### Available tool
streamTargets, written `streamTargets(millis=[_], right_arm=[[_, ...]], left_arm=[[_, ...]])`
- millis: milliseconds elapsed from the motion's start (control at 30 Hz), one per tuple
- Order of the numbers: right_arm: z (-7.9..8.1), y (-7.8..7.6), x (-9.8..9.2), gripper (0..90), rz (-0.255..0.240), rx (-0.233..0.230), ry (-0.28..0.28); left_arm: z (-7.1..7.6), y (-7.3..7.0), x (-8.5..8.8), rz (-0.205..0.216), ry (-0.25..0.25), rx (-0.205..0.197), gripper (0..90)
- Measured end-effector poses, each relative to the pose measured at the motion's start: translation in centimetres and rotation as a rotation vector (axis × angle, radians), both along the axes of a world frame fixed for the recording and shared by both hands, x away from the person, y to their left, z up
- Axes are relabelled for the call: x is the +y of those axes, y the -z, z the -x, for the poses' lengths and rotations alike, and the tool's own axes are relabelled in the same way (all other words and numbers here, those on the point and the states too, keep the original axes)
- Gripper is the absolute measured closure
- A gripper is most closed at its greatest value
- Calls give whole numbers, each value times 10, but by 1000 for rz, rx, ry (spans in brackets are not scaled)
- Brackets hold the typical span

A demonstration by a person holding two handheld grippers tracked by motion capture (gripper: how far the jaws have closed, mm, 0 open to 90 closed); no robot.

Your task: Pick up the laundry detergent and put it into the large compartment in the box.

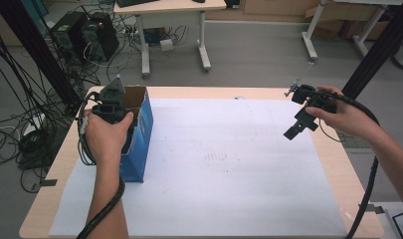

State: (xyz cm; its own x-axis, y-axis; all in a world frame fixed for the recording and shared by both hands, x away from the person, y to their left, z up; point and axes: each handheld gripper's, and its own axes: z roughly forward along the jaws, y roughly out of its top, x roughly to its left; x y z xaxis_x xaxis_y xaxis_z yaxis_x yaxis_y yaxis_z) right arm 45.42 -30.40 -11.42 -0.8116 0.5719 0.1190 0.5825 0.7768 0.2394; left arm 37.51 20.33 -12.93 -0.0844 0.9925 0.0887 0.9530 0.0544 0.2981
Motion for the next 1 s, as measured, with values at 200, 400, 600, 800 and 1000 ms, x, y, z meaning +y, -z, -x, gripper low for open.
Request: streamTargets(millis=[200, 400, 600, 800, 1000], right_arm=[[0, 1, 2, 36, 2, 4, 3], [0, 1, 2, 36, 1, 2, -1], [0, 1, 4, 36, 1, 2, -2], [1, 1, 3, 36, -2, -1, -2], [2, 0, 4, 36, -3, -3, -3]], left_arm=[[1, -2, -1, -3, 2, -2, 322], [5, -8, 0, 2, 11, -10, 313], [10, -14, -2, 1, 19, -19, 310], [19, -26, -4, -12, 24, -43, 298], [32, -38, -6, -11, 35, -75, 251]])
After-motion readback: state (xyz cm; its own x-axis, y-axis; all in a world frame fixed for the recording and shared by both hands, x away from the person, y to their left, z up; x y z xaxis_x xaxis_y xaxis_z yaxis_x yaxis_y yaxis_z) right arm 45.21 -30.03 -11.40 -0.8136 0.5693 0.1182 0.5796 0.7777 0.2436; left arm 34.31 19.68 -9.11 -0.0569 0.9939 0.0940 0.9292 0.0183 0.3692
